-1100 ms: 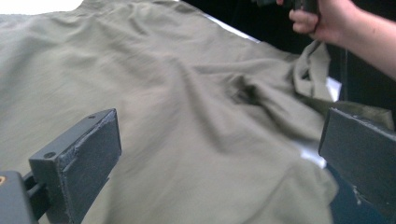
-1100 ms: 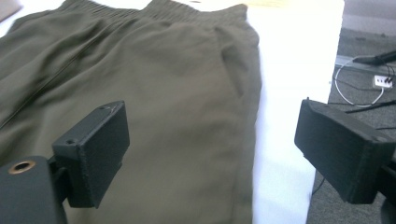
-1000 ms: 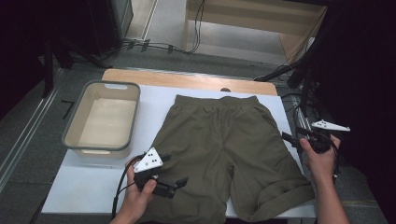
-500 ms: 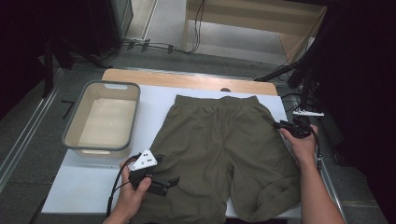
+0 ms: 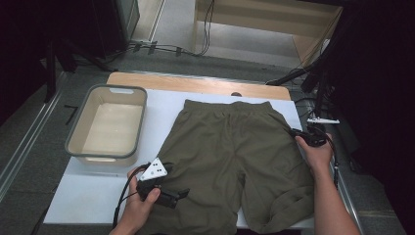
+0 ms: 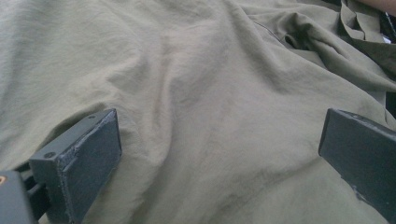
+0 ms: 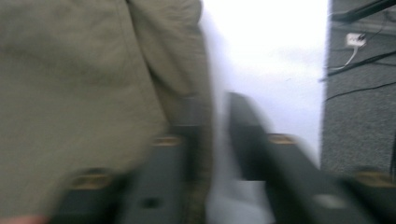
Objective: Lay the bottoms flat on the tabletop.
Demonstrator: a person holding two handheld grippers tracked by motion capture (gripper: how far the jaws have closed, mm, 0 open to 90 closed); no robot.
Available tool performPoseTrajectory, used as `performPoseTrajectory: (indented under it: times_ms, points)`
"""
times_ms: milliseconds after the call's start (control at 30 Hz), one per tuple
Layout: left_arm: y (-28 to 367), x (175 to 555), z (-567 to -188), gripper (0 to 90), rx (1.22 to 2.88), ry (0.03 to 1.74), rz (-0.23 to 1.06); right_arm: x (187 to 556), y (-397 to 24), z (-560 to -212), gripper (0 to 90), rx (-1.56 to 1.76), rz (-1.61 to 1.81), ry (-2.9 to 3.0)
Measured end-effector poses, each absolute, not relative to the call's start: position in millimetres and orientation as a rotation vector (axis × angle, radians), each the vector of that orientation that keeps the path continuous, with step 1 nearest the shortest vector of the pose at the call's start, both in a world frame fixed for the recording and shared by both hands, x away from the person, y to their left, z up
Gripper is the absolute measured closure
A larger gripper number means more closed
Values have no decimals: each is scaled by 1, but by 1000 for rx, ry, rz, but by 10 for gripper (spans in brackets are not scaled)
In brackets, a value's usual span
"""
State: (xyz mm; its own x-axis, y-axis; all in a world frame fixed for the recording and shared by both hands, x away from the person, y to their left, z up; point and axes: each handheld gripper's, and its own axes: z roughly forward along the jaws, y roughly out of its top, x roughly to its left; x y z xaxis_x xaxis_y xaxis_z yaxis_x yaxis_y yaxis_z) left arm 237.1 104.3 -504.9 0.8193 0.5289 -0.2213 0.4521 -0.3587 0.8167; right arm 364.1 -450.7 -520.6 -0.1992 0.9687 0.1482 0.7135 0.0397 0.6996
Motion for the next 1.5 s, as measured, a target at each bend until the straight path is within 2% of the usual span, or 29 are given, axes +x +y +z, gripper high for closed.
performPoseTrajectory:
  times_ms: [33, 100, 300, 833, 1500]
  points:
    - [104, 237, -505, 0, 2005, 726, 98, 361, -453, -517, 544, 1703, 983, 1949]
    - [104, 237, -505, 0, 2008, 722, 97, 352, -458, -507, 517, 1686, 1052, 1953]
    - [103, 236, -505, 0, 2012, 716, 105, 308, -465, -494, 629, 1642, 1015, 1962]
    - [104, 236, -505, 0, 2007, 722, 107, 208, -462, -512, 835, 1686, 999, 1987]
    - [104, 236, -504, 0, 2010, 736, 134, 96, -461, -512, 841, 1655, 1075, 2004]
